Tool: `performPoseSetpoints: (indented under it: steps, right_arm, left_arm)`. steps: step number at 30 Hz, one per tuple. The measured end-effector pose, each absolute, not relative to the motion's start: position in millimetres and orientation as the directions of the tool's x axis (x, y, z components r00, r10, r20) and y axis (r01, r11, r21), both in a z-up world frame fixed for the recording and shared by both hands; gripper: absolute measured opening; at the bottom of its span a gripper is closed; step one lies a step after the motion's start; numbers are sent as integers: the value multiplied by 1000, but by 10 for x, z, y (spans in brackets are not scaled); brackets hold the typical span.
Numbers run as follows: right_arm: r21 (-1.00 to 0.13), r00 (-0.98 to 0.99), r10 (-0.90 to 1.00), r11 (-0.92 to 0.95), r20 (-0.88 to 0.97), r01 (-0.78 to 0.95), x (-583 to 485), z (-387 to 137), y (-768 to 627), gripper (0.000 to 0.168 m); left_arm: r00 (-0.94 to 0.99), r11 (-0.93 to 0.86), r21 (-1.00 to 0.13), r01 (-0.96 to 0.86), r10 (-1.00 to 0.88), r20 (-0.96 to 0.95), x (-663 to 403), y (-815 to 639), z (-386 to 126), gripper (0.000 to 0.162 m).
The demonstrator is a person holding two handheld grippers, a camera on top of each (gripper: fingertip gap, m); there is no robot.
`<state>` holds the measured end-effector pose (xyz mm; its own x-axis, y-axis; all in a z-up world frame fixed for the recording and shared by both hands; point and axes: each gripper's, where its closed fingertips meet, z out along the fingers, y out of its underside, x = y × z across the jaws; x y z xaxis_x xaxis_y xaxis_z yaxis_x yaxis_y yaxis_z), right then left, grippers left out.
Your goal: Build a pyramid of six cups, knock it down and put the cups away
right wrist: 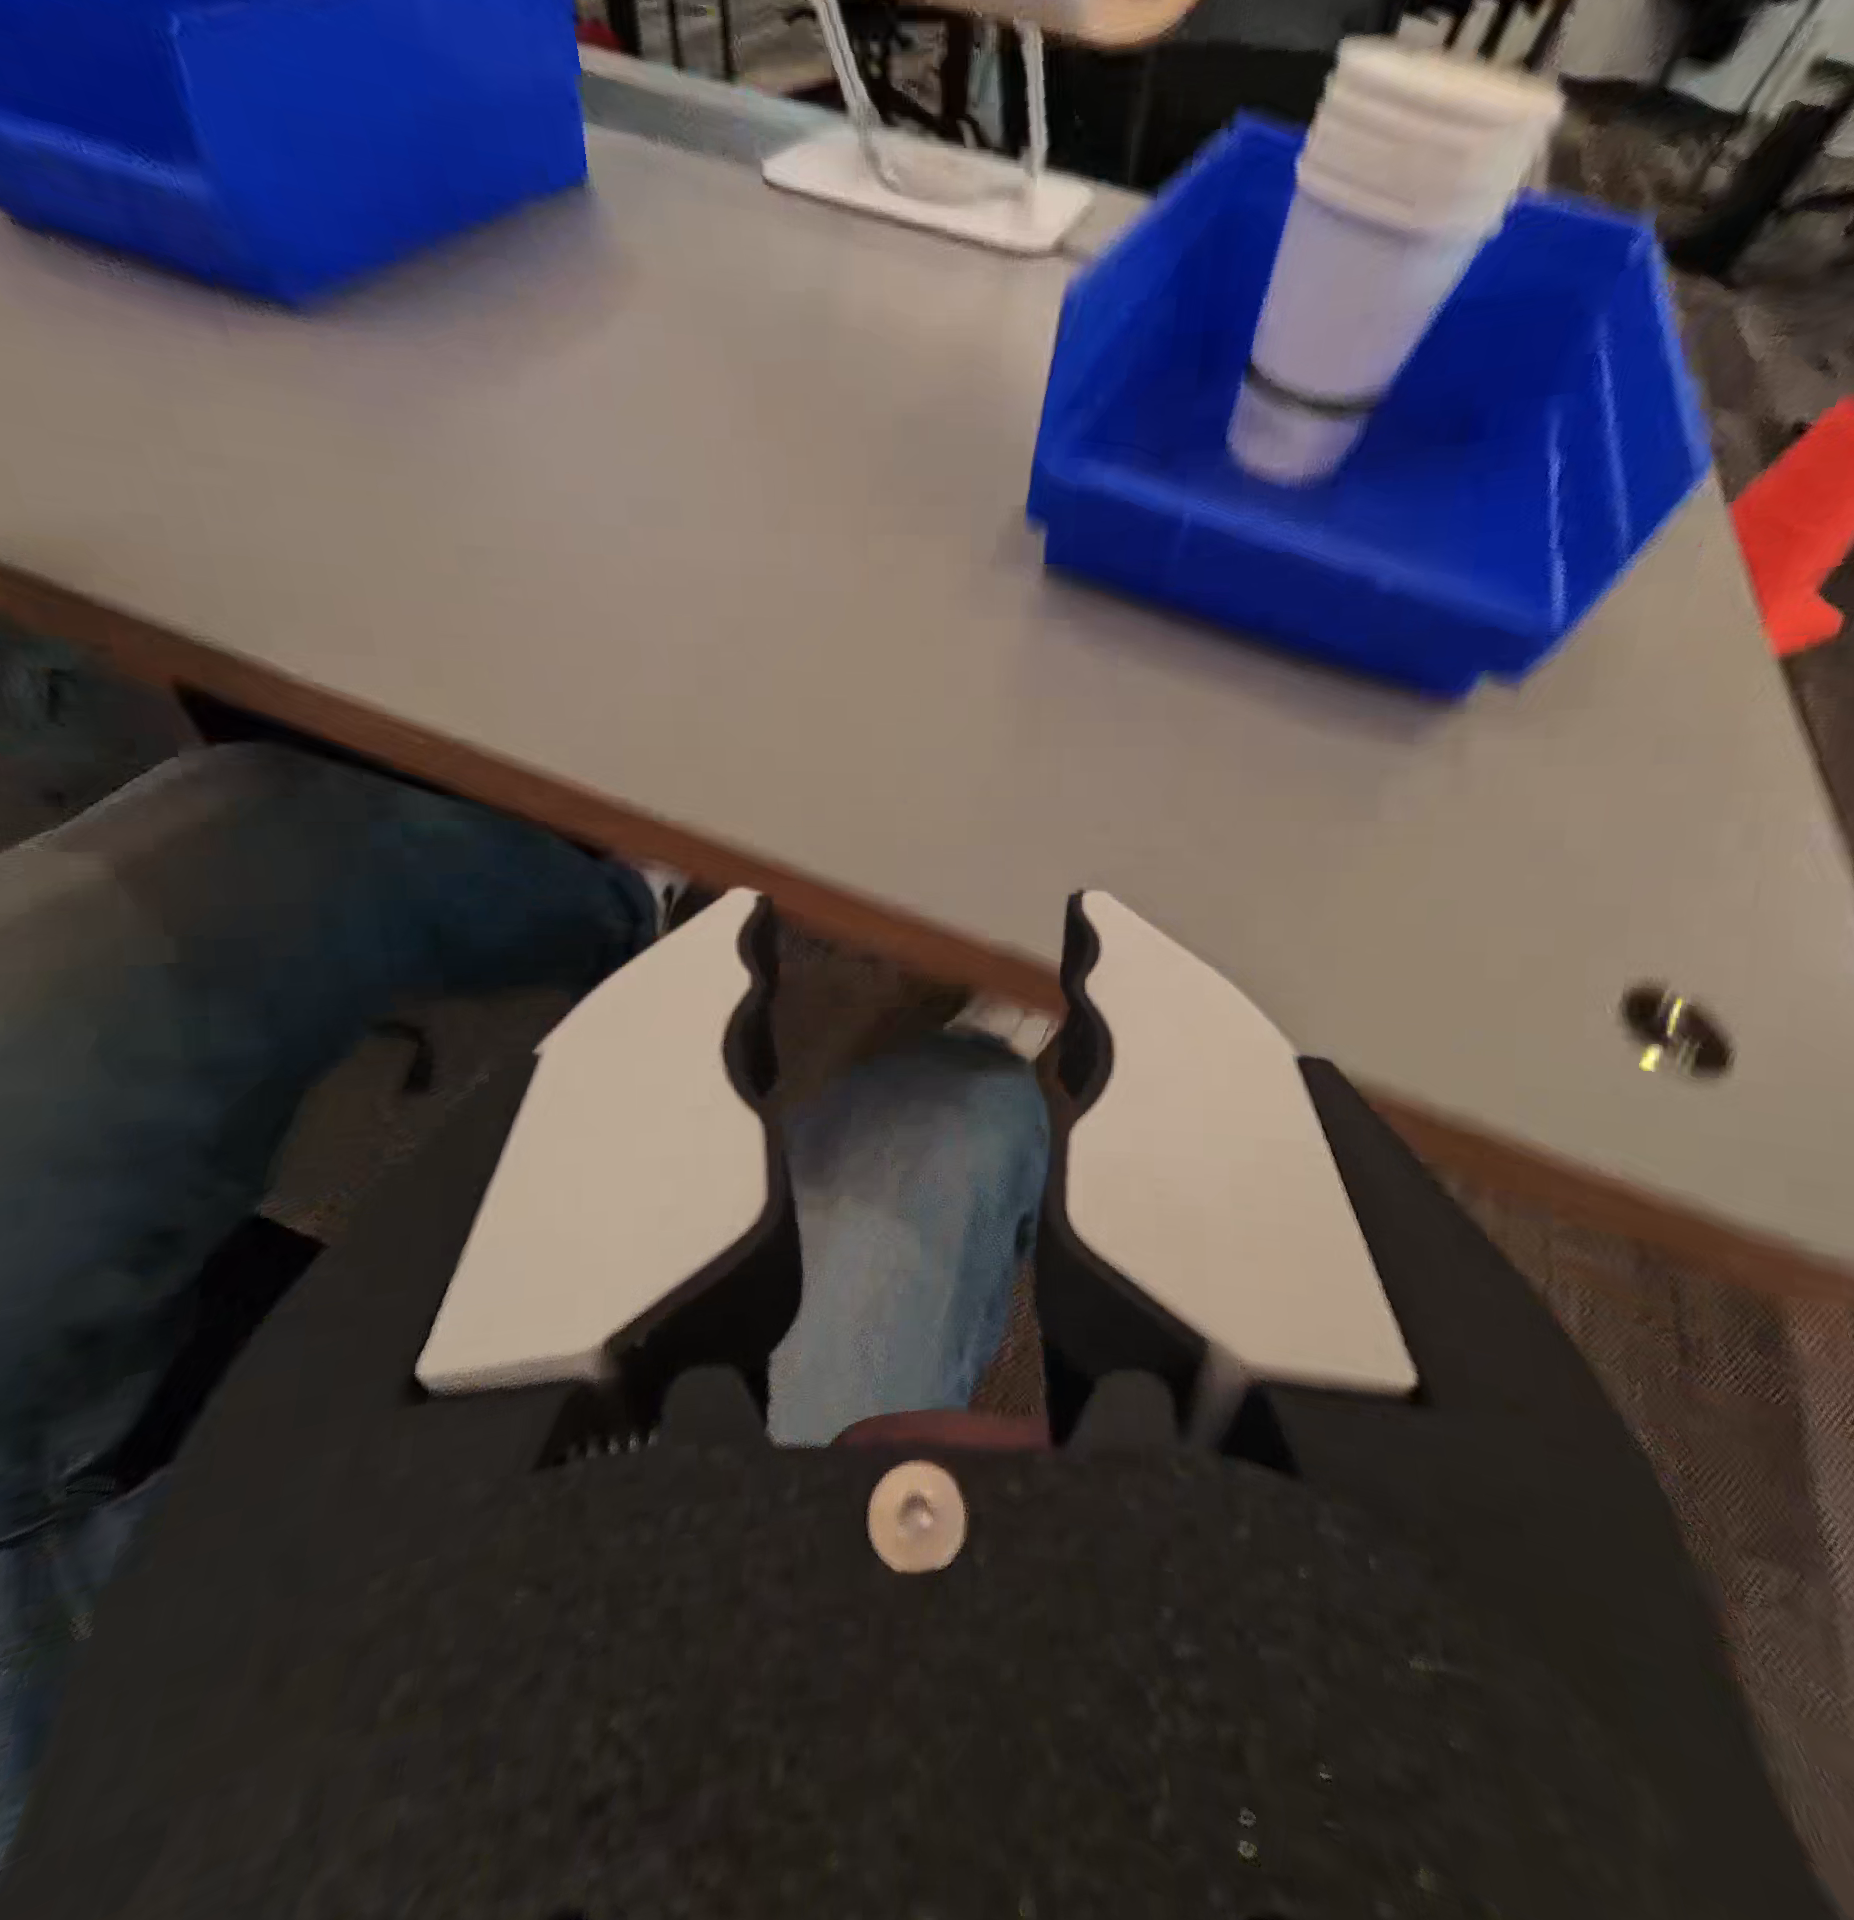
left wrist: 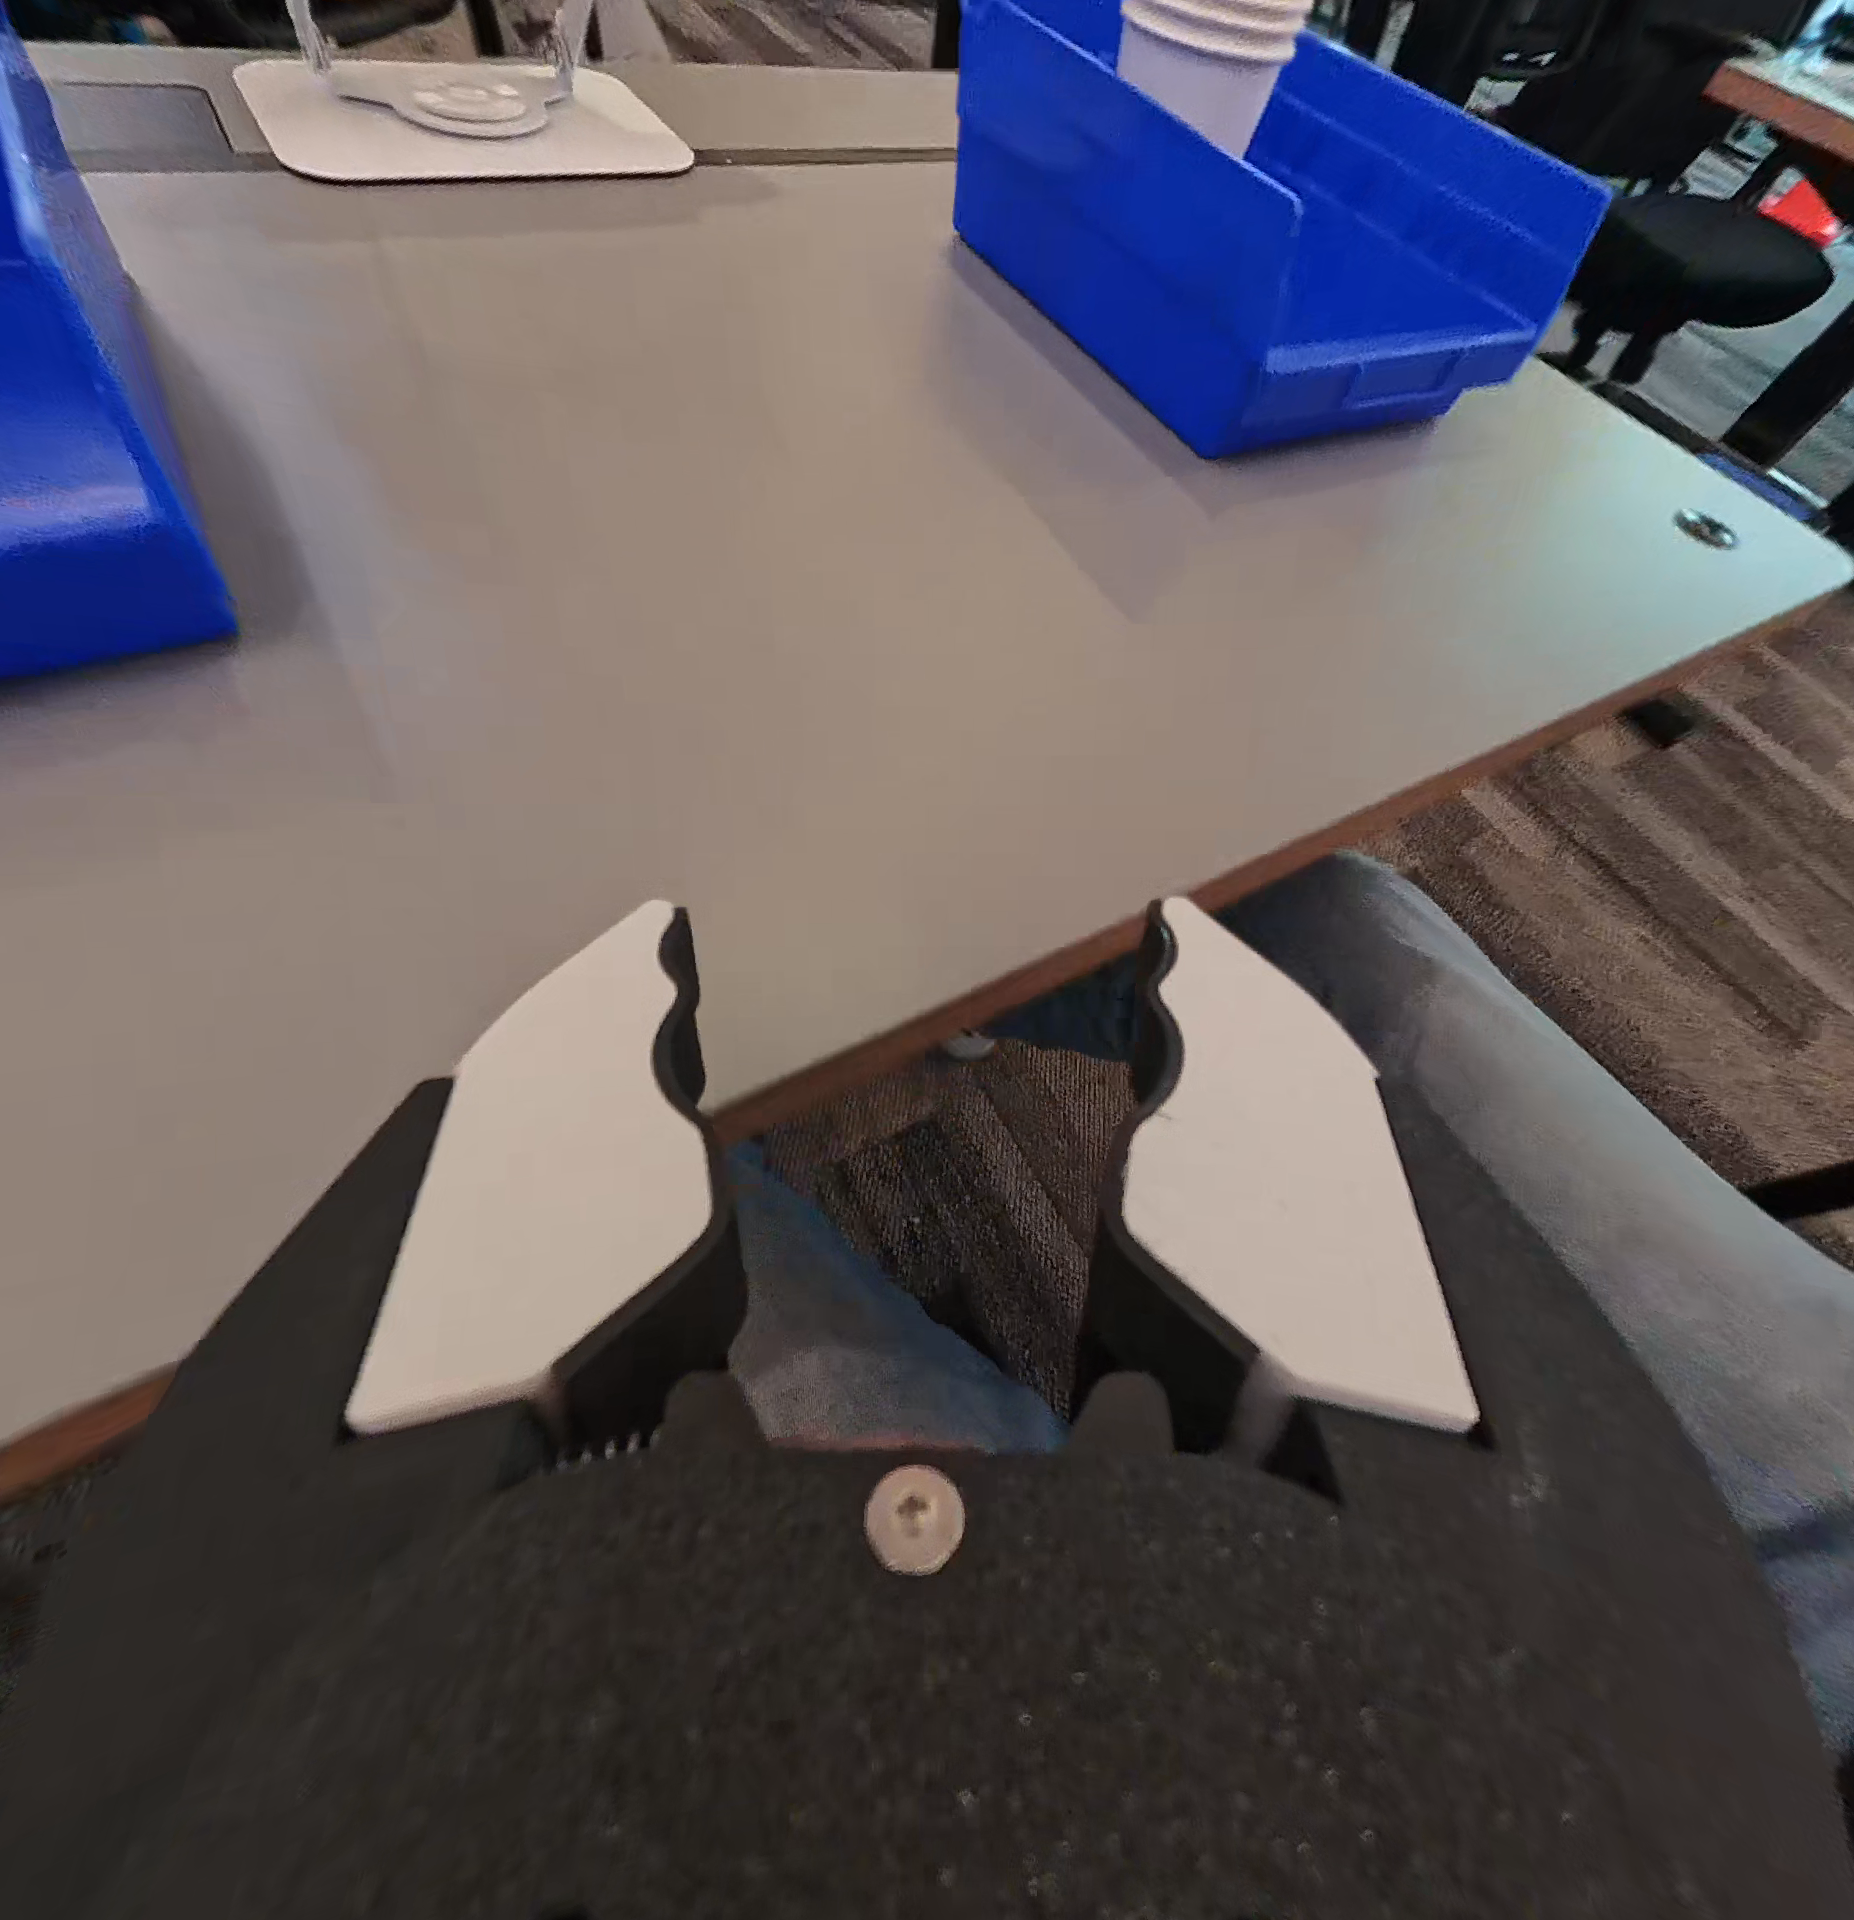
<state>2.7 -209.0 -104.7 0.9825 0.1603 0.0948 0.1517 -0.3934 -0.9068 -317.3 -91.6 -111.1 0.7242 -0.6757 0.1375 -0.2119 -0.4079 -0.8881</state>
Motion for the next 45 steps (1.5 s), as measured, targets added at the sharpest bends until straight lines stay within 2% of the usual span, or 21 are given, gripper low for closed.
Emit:
performPoseSetpoints:
  steps: [4,9,14,19,26,35,39,41,45]
  right_arm:
    - [-839,993,114,-542,-15,49,-104,-1652,-2877,53]
    - [-789,995,24,-608,95,90,135,-1897,-3429,54]
    - [-787,993,-40,-613,107,60,319,-1949,-3844,55]
    - [-769,981,-40,-626,191,125,334,-1951,-4158,55]
    - [-762,984,-42,-638,172,106,441,-1908,-4533,52]
    - [-778,990,2,-618,139,111,332,-1892,-4647,54]
    - [-780,976,-13,-603,217,165,371,-1841,-4682,57]
    - [-790,973,-60,-595,225,146,405,-1837,-4800,56]
    - [-842,979,-161,-539,125,19,383,-1719,-5075,55]
  left_arm:
    - [715,-398,-874,-277,-693,89,-3065,-1498,-1247,81]
    - [683,-405,-849,-339,-727,74,-2907,-2109,-1469,81]
    - [654,-411,-829,-379,-753,74,-2784,-2456,-1611,81]
    - [645,-400,-827,-396,-762,59,-2720,-2641,-1686,81]
    - [661,-400,-809,-429,-750,20,-2710,-2783,-1843,81]
    - [645,-362,-825,-435,-764,-5,-2566,-2901,-1744,83]
    - [588,-359,-836,-414,-807,55,-2473,-2981,-1640,82]
    - [547,-377,-834,-404,-830,110,-2395,-3065,-1615,82]
    - [439,-344,-835,-431,-888,139,-2137,-3219,-1566,82]
